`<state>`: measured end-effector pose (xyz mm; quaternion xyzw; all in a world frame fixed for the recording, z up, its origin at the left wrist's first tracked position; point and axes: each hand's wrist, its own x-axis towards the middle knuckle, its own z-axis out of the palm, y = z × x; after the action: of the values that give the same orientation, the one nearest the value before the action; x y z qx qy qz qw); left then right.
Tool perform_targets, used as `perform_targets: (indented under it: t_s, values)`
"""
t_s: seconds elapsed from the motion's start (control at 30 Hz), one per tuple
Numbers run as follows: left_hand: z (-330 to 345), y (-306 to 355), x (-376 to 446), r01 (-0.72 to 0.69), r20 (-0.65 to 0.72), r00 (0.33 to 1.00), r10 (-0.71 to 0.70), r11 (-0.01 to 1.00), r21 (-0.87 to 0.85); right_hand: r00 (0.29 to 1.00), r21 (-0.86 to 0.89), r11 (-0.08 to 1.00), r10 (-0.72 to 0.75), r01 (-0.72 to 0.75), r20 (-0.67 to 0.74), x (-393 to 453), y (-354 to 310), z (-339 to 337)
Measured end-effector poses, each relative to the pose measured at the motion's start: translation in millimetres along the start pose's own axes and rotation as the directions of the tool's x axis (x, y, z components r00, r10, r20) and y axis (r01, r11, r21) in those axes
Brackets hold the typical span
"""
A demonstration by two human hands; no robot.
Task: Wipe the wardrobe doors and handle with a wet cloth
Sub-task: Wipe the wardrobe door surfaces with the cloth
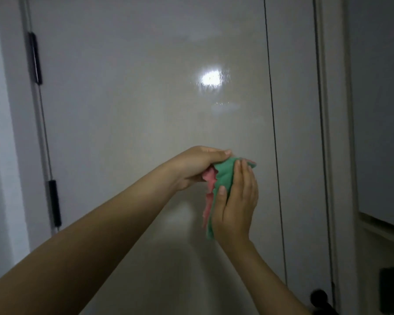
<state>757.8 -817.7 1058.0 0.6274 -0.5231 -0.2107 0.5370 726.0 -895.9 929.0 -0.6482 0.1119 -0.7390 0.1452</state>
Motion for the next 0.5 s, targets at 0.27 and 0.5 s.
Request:
perform_targets:
  t_s: [0.27, 0.5]
  values:
    - [-94.4, 54.1, 66.8, -0.197, -0.205, 0.953, 0.224, 0.97, 0.142, 0.974, -0.213, 0.955, -0.221, 0.205, -0.056, 122.7, -4.6, 115.6]
    - [-163.2, 76.8, 82.0, -0.43, -0.518, 0.705, 0.485, 0.873, 0.232, 0.962, -0.14, 0.968, -0.175, 0.206, 0.209, 205.8, -29.1, 188.2]
